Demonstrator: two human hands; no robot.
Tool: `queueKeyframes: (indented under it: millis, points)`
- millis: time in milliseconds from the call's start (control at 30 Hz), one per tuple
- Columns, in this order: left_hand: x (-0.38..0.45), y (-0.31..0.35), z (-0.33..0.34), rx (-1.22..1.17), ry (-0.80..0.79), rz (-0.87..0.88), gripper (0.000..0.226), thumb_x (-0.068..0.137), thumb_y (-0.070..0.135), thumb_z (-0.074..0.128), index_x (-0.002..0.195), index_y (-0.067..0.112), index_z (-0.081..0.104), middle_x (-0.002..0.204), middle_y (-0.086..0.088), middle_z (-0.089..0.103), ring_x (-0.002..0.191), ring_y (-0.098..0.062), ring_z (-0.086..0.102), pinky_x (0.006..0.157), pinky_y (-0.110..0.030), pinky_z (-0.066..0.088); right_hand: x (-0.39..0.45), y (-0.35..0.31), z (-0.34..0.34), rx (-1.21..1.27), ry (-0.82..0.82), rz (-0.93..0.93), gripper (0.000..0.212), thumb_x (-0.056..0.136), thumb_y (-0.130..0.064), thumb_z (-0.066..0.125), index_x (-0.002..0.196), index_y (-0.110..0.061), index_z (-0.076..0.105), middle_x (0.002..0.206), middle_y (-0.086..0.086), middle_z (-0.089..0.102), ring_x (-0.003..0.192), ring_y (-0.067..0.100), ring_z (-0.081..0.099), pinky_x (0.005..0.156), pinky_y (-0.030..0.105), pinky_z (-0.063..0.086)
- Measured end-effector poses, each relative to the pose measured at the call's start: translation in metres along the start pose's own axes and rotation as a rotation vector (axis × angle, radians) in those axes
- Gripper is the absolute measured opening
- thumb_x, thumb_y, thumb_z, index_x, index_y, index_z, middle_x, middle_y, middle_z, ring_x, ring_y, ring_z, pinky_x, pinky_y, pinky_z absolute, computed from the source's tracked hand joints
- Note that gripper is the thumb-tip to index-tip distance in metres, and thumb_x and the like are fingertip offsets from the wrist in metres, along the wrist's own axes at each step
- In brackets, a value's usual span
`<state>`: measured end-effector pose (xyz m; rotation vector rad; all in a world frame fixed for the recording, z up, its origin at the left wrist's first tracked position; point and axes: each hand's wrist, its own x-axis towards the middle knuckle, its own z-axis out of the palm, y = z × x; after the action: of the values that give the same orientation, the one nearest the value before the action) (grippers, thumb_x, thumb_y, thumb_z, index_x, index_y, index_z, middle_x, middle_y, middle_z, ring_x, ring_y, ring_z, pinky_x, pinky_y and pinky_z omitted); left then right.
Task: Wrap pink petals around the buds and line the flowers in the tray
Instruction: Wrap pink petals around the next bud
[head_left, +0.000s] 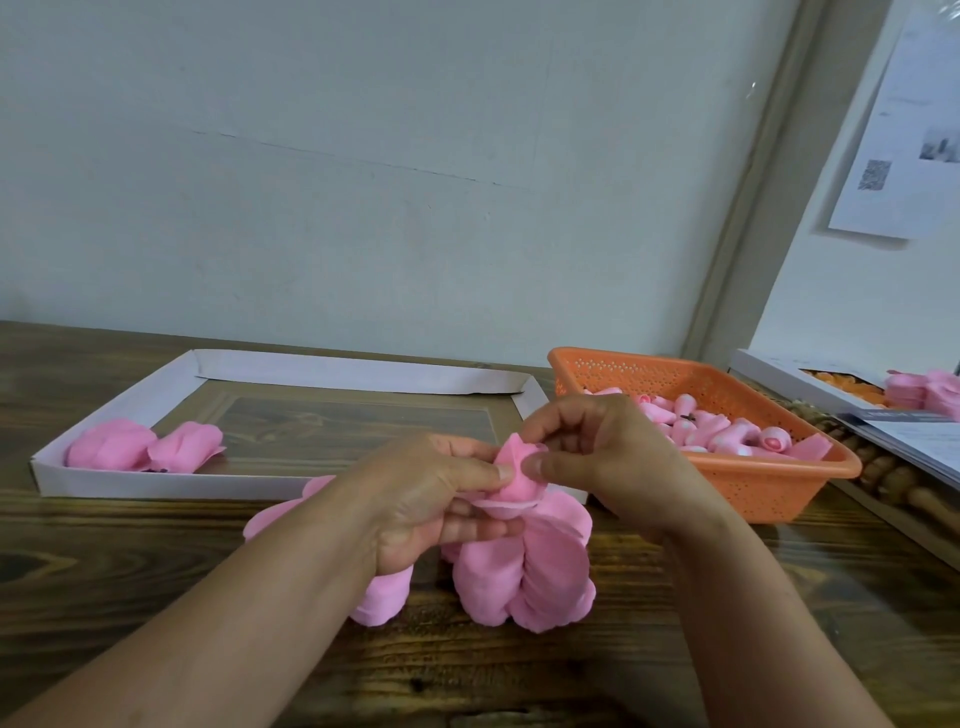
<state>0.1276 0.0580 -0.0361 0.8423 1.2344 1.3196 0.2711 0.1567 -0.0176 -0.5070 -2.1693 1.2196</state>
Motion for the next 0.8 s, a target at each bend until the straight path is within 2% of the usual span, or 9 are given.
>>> queueKeyframes:
  millis: [133,267,333,433,567,700,800]
  points:
    - [-0.002,0.003,-0.002,0.01,-0.043,-0.047,0.011,0.088,0.001,0.06,0.089,0.004,0.071,0.083,-0.019,0.073,0.063,-0.024,0.07,0.059,-0.025,0.059,0.001,0.003,0.002,0.115,-0.053,0.024,0.038,0.074,0.018,0.064,0.091,-0.015,0.069,0.085,0.006,0.065,0.074,0.021,0.057,0.065,0.026,0.052]
    - [-0.003,0.004,-0.001,0.014,-0.04,-0.055,0.009,0.087,0.002,0.06,0.092,0.003,0.068,0.083,-0.02,0.073,0.062,-0.024,0.07,0.058,-0.025,0.059,0.001,0.004,0.002,0.143,-0.118,0.02,0.022,0.077,0.017,0.06,0.087,-0.001,0.067,0.081,0.02,0.063,0.069,0.029,0.051,0.062,0.03,0.046]
    - [-0.002,0.003,0.001,-0.002,-0.002,-0.031,0.008,0.088,0.002,0.06,0.094,0.004,0.065,0.079,-0.019,0.073,0.06,-0.023,0.07,0.056,-0.025,0.058,0.002,0.004,0.001,0.168,-0.065,0.019,0.018,0.077,0.017,0.06,0.082,0.001,0.067,0.078,0.022,0.063,0.065,0.029,0.051,0.06,0.03,0.046]
    - [0.002,0.003,0.003,-0.085,0.059,0.022,0.005,0.09,0.005,0.059,0.095,0.003,0.059,0.079,-0.019,0.073,0.062,-0.025,0.071,0.058,-0.027,0.059,0.005,0.007,0.001,0.22,0.088,0.026,0.015,0.075,0.017,0.062,0.075,0.003,0.066,0.063,0.015,0.062,0.05,0.02,0.052,0.05,0.022,0.047]
    - [0.003,0.006,0.0,-0.243,0.017,0.037,0.022,0.094,0.012,0.047,0.085,-0.002,0.061,0.077,-0.026,0.07,0.066,-0.031,0.072,0.064,-0.033,0.059,0.009,0.012,-0.001,0.285,0.174,0.035,0.028,0.076,0.016,0.061,0.065,-0.008,0.069,0.061,0.012,0.064,0.054,0.021,0.052,0.05,0.023,0.046]
    - [-0.001,0.009,-0.002,-0.375,-0.096,0.054,0.032,0.081,0.001,0.035,0.099,-0.01,0.059,0.086,-0.031,0.069,0.076,-0.039,0.071,0.066,-0.037,0.061,0.01,0.015,-0.006,0.352,0.203,0.037,0.032,0.079,0.014,0.059,0.064,-0.011,0.07,0.061,0.012,0.064,0.053,0.02,0.052,0.051,0.024,0.045]
    - [0.0,0.004,-0.001,-0.241,-0.092,0.11,0.028,0.085,-0.016,0.036,0.095,-0.011,0.062,0.089,-0.027,0.07,0.08,-0.032,0.073,0.067,-0.03,0.061,0.009,0.015,-0.008,0.349,0.191,0.025,0.03,0.079,0.014,0.059,0.066,-0.01,0.07,0.063,0.014,0.064,0.056,0.021,0.053,0.053,0.026,0.045]
